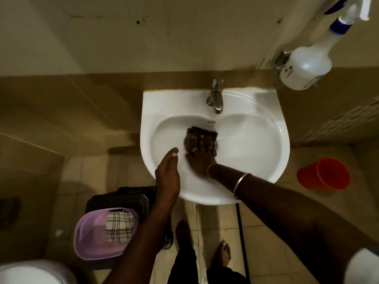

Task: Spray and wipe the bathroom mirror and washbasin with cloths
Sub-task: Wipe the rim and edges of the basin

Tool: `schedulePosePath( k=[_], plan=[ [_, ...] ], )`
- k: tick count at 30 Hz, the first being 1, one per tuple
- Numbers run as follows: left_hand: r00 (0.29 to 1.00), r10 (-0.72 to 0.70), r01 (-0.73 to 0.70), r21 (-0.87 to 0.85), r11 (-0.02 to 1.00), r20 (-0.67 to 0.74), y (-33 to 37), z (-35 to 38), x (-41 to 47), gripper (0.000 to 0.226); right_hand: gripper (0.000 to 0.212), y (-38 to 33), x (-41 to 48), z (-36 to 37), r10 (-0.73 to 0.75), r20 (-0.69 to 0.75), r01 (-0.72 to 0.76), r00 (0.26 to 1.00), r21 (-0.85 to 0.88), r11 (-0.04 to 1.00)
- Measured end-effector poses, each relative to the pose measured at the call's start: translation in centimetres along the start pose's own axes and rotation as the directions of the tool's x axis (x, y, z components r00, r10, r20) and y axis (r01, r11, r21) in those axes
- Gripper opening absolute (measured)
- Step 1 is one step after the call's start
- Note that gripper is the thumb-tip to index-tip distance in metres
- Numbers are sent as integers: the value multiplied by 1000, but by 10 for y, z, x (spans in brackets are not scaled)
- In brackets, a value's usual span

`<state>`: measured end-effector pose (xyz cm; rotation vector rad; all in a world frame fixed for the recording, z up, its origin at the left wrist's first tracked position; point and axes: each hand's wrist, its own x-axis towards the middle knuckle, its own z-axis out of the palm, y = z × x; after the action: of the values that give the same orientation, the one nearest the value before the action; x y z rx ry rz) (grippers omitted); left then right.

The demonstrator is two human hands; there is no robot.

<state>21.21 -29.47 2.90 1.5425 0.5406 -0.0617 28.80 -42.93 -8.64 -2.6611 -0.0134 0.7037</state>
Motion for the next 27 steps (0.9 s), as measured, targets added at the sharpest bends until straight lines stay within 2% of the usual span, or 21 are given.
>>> schedulePosePath(
  k=[5, 8, 12, 14, 19, 23, 27],
  plan=[
    [988, 146, -144, 62, 988, -43, 16, -9, 18, 29, 84, -58, -12, -4, -84, 95, 68, 992, 164, 984],
    [992, 125, -126, 56, 990, 20, 22, -10, 34, 32, 68, -69, -41, -10, -181, 138, 151, 974, 203, 967],
    [993, 50, -60, 97, 993, 107, 25, -4, 43, 34, 74, -66, -88, -19, -308, 114, 270, 945, 266, 925],
    [992, 32, -48, 124, 991, 124, 24, -2, 42, 35, 68, -52, -102, -23, -352, 174, 297, 920, 275, 914],
    [991, 27, -50, 181, 982, 127, 22, 4, 27, 37, 60, 5, -136, -47, -437, 283, 433, 854, 81, 898],
    [987, -27, -1, 179, 984, 156, 19, 15, 11, 36, 55, 57, -153, -72, -347, 306, 405, 886, -151, 902],
    [979, -70, 33, 193, 981, 191, 13, 32, -3, 39, 66, 92, -151, -87, -255, 335, 366, 907, -330, 870]
  ],
)
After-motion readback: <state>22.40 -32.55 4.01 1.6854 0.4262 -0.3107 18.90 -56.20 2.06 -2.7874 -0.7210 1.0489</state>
